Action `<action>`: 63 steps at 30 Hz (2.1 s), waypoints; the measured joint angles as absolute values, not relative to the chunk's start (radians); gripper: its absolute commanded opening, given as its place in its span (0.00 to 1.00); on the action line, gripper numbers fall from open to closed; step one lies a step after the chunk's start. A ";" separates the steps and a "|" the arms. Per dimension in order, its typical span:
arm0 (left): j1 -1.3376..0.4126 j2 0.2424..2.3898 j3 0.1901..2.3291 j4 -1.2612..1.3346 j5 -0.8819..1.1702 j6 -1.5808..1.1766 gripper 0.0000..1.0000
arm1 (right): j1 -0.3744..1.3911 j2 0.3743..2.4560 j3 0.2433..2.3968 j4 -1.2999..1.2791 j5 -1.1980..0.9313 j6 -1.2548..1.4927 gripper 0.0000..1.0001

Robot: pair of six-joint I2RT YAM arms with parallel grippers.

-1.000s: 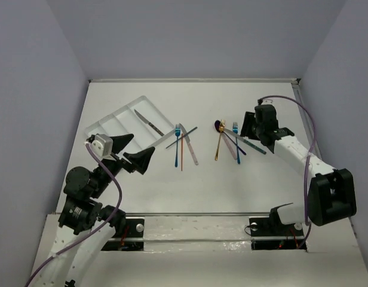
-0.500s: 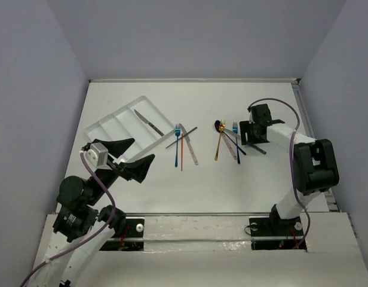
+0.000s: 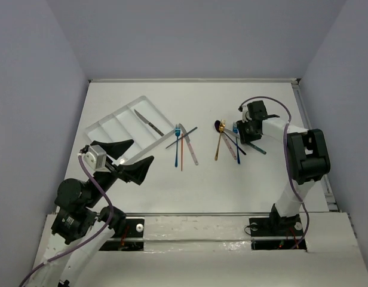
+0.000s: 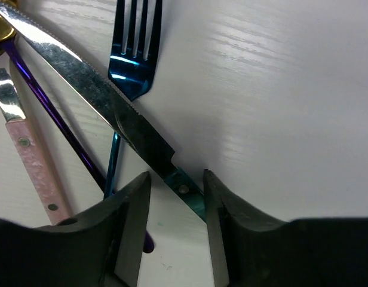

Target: Sort the eating utensils into containers

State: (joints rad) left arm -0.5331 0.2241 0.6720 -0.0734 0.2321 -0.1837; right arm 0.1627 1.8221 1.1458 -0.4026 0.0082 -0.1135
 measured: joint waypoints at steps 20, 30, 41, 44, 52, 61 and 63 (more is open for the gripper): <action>-0.533 0.224 0.672 -0.073 0.227 -0.184 0.99 | 0.170 1.738 1.143 -0.509 -0.113 -0.101 0.00; -0.533 0.228 0.672 -0.074 0.227 -0.184 0.99 | 0.199 1.467 1.105 -0.539 -0.059 0.011 0.00; -0.498 0.243 0.672 -0.073 0.220 -0.184 0.99 | 0.352 1.298 1.072 -0.416 -0.164 0.138 0.00; -0.471 0.251 0.672 -0.072 0.219 -0.184 0.99 | 0.443 1.373 1.102 -0.346 -0.191 0.172 0.00; -0.409 0.293 0.672 -0.072 0.212 -0.184 0.99 | 0.602 1.840 1.462 -0.133 -0.250 0.251 0.00; -0.365 0.328 0.672 -0.071 0.213 -0.184 0.99 | 0.719 2.247 1.942 -0.097 -0.255 0.263 0.00; -0.359 0.336 0.672 -0.070 0.214 -0.184 0.99 | 0.738 2.307 2.019 -0.097 -0.246 0.262 0.00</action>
